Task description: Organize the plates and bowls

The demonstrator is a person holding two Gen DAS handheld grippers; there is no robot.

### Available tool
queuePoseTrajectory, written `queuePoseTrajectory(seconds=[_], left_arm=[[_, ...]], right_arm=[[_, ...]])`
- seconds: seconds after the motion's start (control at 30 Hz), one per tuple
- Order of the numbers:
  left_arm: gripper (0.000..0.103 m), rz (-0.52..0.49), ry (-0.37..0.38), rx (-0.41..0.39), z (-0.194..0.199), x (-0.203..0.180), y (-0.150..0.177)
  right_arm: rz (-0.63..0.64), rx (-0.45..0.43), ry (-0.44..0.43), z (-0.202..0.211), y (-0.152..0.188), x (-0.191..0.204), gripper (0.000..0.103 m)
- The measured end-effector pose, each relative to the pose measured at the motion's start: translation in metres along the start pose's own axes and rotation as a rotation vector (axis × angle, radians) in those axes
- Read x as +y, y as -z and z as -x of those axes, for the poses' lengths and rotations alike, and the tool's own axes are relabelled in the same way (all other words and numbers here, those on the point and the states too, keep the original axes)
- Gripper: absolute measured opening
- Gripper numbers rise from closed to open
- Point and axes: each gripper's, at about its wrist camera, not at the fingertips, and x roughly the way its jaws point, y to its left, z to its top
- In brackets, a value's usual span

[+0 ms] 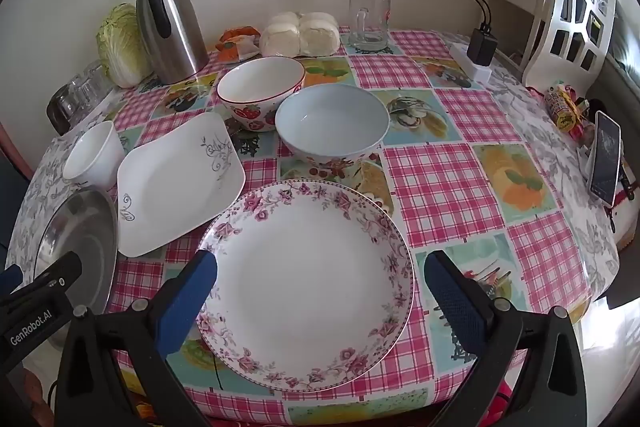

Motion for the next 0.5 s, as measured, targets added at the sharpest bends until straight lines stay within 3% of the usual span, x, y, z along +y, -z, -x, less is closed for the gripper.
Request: queuePoseTrajectory(seconds=[0.5], left_arm=[[0.103, 0.0, -0.001, 0.005, -0.0001, -0.0016, 0.0013]], right_arm=[[-0.012, -0.006, -0.011, 0.0026, -0.003, 0.0022, 0.103]])
